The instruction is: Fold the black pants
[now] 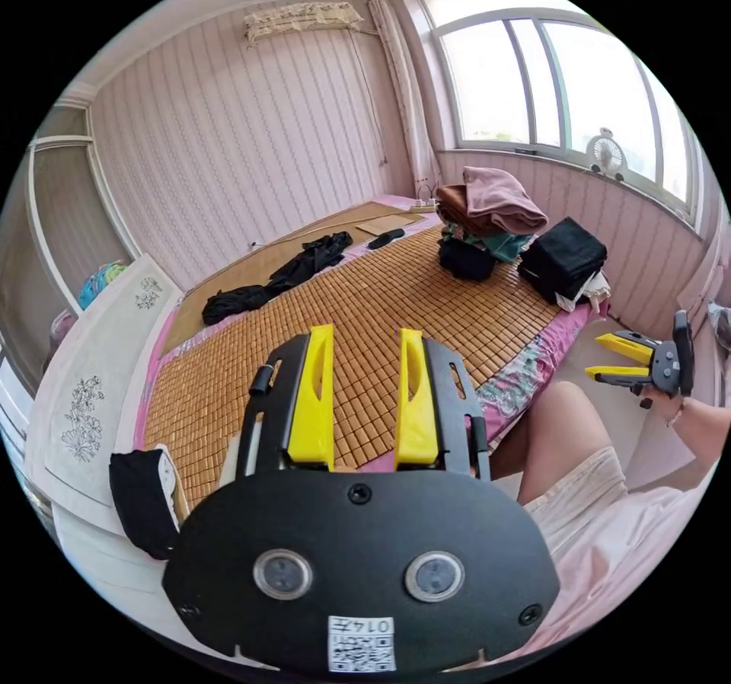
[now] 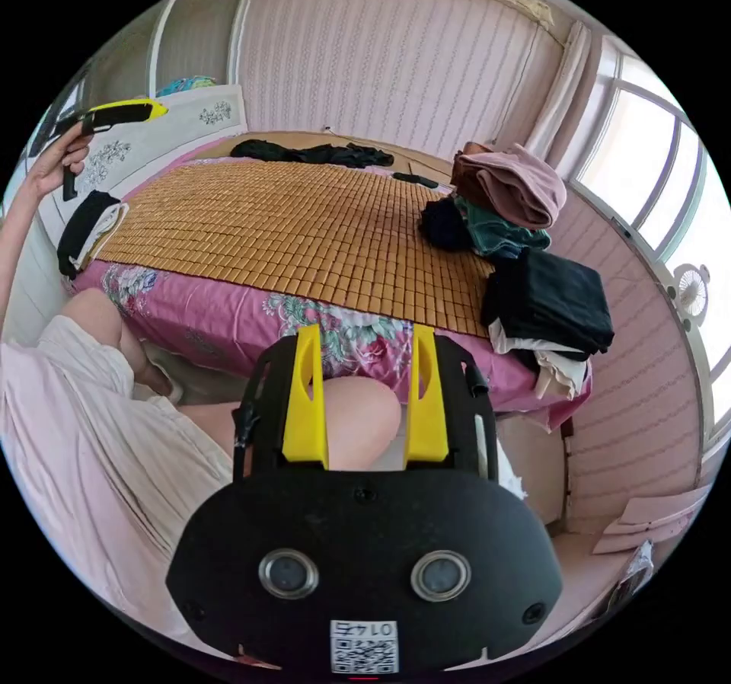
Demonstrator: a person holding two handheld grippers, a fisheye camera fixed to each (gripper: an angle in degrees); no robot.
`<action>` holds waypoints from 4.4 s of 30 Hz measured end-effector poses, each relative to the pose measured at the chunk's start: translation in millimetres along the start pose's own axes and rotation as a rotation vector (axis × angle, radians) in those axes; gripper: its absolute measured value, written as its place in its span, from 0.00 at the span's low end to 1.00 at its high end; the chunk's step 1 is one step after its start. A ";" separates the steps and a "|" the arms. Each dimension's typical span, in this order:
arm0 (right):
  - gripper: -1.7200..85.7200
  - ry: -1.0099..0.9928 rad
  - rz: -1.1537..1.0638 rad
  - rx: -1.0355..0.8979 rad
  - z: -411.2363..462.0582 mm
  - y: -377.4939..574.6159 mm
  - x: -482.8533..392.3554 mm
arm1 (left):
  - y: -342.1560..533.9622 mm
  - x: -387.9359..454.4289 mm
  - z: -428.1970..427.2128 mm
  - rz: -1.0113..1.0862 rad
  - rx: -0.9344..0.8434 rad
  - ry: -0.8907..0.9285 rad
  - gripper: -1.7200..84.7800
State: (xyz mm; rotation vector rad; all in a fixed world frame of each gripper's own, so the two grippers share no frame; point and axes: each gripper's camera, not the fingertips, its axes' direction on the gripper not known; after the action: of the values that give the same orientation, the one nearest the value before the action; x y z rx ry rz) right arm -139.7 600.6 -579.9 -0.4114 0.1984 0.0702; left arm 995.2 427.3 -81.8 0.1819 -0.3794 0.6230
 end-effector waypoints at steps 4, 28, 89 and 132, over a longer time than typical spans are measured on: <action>0.21 0.003 0.066 0.037 8.5 9.2 57.3 | -23.2 67.6 52.1 0.035 -0.012 0.077 0.17; 0.16 0.266 0.171 -0.076 139.8 0.0 353.9 | -178.7 486.2 429.8 0.276 -0.189 0.714 0.18; 0.18 -0.484 0.100 -0.112 135.4 -206.2 -72.4 | 234.0 -362.9 94.5 -0.412 -0.077 0.515 0.01; 0.14 0.100 0.428 -0.072 88.1 -240.2 124.9 | 410.5 -756.8 -91.3 -0.876 -0.254 -0.139 0.08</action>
State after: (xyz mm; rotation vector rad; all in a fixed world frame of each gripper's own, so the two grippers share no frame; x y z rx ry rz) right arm 24.0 420.0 -432.8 -0.4395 0.3811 0.4794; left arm 211.1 377.3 -445.6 0.1300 -0.4624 -0.3032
